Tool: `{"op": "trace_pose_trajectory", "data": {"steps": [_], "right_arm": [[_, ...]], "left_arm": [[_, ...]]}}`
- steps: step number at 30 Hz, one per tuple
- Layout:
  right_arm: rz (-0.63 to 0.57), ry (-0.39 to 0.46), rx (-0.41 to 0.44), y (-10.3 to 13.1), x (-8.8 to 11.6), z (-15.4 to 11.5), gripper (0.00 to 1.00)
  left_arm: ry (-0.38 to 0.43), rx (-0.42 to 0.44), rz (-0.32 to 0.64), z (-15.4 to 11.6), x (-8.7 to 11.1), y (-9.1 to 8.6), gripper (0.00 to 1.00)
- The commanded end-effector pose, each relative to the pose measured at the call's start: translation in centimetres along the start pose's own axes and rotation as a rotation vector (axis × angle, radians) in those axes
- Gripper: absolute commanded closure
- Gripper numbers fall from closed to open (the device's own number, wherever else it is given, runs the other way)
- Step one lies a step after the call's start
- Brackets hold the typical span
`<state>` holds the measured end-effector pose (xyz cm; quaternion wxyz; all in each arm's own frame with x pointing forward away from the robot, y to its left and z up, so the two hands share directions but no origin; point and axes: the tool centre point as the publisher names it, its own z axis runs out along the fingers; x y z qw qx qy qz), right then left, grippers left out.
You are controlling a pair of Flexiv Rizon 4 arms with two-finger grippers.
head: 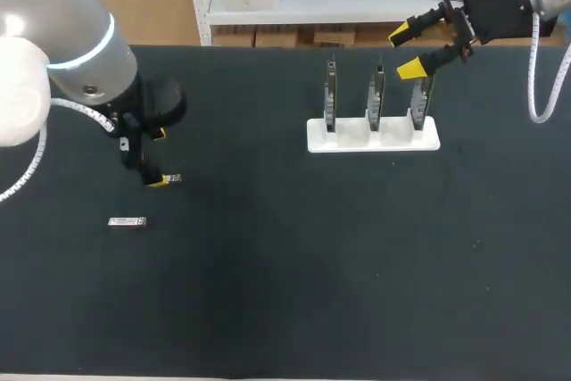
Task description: Pick up the optical module with the left hand, and insert it into the network port with the right hand.
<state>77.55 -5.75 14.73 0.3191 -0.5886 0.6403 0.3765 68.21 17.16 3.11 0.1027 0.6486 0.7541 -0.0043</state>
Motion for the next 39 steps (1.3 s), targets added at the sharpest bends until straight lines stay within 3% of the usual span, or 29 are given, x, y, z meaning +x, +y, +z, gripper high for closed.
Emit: {"op": "trace_pose_trajectory", "data": {"steps": [1, 8, 16, 39], "right_arm": [[-0.001, -0.001, 0.004, 0.1, 0.0, 0.0, 0.00], [-0.001, -0.001, 0.004, 0.1, 0.0, 0.0, 0.00], [-0.001, -0.001, 0.004, 0.1, 0.0, 0.0, 0.00], [-0.001, -0.001, 0.004, 0.1, 0.0, 0.0, 0.00]], "left_arm": [[0.017, 0.015, -0.006, 0.4, 0.0, 0.4, 0.00], [0.084, 0.035, 0.023, 1.4, 1.0, -0.2, 0.00], [0.092, 0.056, -0.003, 2.3, 1.7, -0.6, 0.00], [0.144, 0.084, 0.038, 3.6, 2.7, -0.7, 0.00]]}}
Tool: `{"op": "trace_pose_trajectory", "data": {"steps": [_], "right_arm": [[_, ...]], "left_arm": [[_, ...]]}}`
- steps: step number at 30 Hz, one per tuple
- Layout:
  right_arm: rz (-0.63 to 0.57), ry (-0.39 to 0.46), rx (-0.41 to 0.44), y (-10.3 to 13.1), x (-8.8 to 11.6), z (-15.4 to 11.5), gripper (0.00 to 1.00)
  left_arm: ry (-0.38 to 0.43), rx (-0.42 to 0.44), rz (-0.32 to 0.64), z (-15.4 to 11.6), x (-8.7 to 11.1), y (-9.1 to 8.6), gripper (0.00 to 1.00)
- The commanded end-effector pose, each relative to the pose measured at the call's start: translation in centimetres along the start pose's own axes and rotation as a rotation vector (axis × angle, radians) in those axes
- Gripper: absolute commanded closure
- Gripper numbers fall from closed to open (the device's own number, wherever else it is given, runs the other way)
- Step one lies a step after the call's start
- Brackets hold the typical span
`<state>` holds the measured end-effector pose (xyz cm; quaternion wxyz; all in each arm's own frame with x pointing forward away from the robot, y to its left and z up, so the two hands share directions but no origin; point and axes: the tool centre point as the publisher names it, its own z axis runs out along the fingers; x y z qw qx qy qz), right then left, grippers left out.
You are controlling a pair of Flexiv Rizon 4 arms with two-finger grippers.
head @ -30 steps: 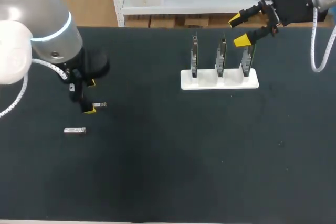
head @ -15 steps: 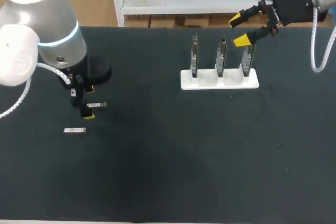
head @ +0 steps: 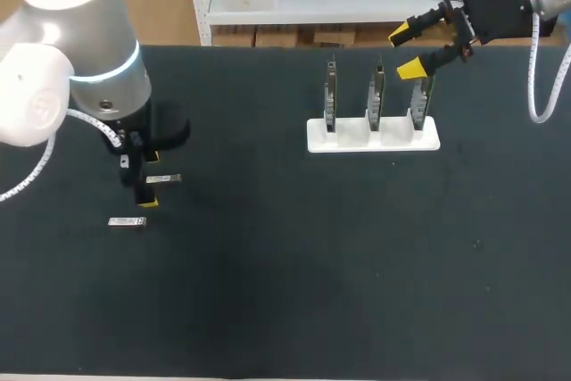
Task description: Pick up the optical module with the left hand, and insert it into the network port with the right hand.
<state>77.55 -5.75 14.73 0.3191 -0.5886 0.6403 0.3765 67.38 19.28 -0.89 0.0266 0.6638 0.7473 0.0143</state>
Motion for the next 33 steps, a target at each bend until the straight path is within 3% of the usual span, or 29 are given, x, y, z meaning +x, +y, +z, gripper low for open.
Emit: {"op": "trace_pose_trajectory", "data": {"steps": [1, 16, 17, 18, 19, 20, 33], "right_arm": [[-0.001, -0.001, 0.004, 0.14, 0.03, -0.01, 0.00], [-0.001, -0.001, 0.004, 0.14, 0.03, -0.01, 0.00], [-0.001, -0.001, 0.004, 0.14, 0.03, -0.01, 0.00], [-0.001, -0.001, 0.004, 0.14, 0.03, -0.01, 0.00], [-0.001, -0.001, 0.004, 0.14, 0.03, -0.01, 0.00], [-0.001, -0.001, 0.004, 0.14, 0.03, -0.01, 0.00], [-0.001, -0.001, 0.004, 0.14, 0.03, -0.01, 0.00]], "left_arm": [[0.013, 0.012, 0.010, 0.08, -0.06, 0.31, 0.00], [0.019, 0.031, 0.035, 0.61, -0.34, 0.05, 0.00], [0.016, 0.037, 0.039, 0.63, -0.36, -0.01, 0.11], [0.020, 0.036, 0.043, 0.62, -0.38, -0.06, 0.53], [0.021, 0.036, 0.043, 0.65, -0.37, -0.09, 0.70], [0.013, 0.038, 0.043, 0.68, -0.36, -0.10, 1.00], [0.024, 0.039, 0.041, 0.86, -0.21, -0.07, 1.00]]}}
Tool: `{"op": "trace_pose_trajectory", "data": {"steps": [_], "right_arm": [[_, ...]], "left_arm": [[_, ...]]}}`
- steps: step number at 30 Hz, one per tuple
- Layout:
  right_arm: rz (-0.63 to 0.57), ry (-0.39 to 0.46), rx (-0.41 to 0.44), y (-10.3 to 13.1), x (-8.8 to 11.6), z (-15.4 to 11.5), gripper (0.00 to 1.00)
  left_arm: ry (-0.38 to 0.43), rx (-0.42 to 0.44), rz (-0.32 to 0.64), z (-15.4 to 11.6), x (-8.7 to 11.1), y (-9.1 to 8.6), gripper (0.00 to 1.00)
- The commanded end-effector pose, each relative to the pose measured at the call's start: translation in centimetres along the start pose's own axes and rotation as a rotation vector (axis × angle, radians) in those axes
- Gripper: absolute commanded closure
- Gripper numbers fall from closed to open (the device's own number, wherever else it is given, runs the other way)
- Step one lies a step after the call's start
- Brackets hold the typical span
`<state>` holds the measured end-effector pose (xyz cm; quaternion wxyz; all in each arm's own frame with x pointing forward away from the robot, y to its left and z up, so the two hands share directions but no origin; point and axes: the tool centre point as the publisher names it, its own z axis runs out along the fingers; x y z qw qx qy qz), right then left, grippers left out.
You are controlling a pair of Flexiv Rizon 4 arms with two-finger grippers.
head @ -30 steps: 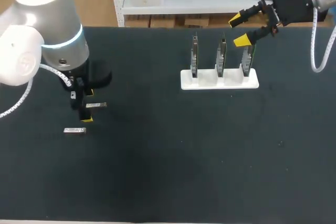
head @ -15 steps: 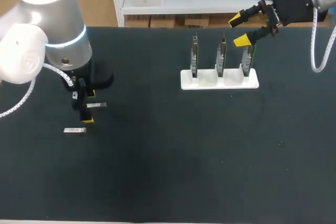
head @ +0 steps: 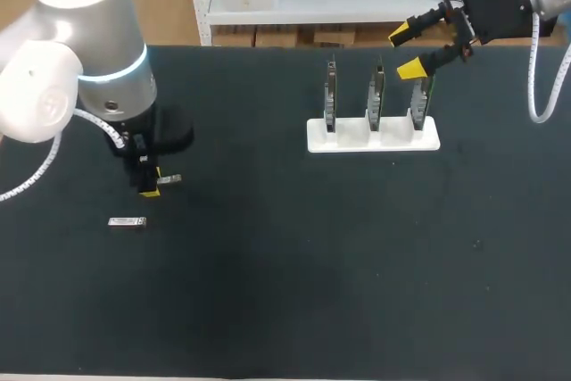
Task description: Pick up the optical module with the left hand, and insert it into the network port with the right hand.
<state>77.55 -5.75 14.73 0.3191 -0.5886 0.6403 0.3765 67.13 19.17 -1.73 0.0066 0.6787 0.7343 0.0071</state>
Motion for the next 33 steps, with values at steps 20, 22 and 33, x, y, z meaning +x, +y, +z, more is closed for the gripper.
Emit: {"op": "trace_pose_trajectory", "data": {"steps": [20, 22, 33], "right_arm": [[-0.001, -0.001, 0.004, 0.1, 0.0, 0.0, 0.00], [-0.001, -0.001, 0.004, 0.1, 0.0, 0.0, 0.00], [-0.001, -0.001, 0.004, 0.1, 0.0, 0.0, 0.00]], "left_arm": [[-0.353, -0.157, -0.078, -6.7, -6.3, 6.0, 1.00], [-0.414, -0.192, -0.103, -8.1, -7.4, 7.2, 1.00], [-0.713, -0.288, -0.215, -13.2, -14.2, 12.9, 1.00]]}}
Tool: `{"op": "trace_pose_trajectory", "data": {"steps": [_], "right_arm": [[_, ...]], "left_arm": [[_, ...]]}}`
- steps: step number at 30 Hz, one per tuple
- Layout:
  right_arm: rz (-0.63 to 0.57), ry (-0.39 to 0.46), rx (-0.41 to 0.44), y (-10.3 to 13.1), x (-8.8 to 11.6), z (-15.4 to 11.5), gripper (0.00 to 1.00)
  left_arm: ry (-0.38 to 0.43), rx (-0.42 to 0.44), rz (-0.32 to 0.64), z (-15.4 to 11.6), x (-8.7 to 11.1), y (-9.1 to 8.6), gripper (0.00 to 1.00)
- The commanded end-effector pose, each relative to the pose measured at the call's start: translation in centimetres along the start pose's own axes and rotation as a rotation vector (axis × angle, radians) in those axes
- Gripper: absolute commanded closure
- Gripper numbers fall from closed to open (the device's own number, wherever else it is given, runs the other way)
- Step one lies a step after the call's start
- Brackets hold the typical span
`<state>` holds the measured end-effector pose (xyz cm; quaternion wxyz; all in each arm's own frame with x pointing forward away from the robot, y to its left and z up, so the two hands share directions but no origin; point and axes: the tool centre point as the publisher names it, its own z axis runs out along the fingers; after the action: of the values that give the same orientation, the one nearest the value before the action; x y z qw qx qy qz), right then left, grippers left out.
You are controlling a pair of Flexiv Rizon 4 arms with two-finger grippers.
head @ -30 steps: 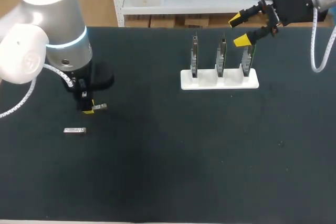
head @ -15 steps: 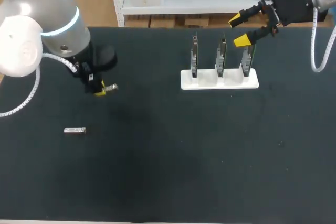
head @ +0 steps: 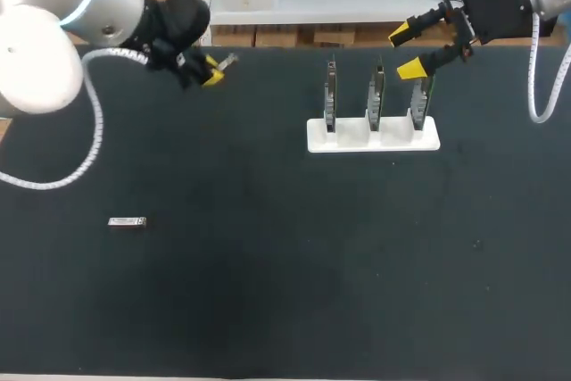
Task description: Pick up the optical module with the left hand, and insert it into the network port with the right hand.
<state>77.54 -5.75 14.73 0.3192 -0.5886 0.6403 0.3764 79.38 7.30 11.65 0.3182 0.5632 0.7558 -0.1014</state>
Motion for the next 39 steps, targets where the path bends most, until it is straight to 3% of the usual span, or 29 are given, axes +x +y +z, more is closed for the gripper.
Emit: {"op": "trace_pose_trajectory", "data": {"steps": [1, 8, 16, 24, 39], "right_arm": [[-0.001, -0.001, 0.003, 0.1, 0.0, 0.0, 0.00], [-0.001, -0.001, 0.003, 0.1, 0.0, 0.0, 0.00], [-0.001, -0.001, 0.003, 0.1, 0.0, 0.0, 0.00], [-0.001, -0.001, 0.003, 0.1, 0.0, 0.0, 0.00], [-0.001, -0.001, 0.003, 0.1, 0.0, 0.0, 0.00]], "left_arm": [[-0.108, -0.028, -0.016, 1.3, -2.0, 1.2, 1.00], [-0.197, -0.042, -0.025, 1.6, -5.4, 2.6, 1.00], [-0.323, -0.033, -0.028, 1.3, -9.2, 2.3, 1.00], [-0.445, 0.023, 0.001, 1.1, -12.9, 0.3, 1.00], [-0.627, 0.121, -0.005, 1.4, -17.6, -3.6, 1.00]]}}
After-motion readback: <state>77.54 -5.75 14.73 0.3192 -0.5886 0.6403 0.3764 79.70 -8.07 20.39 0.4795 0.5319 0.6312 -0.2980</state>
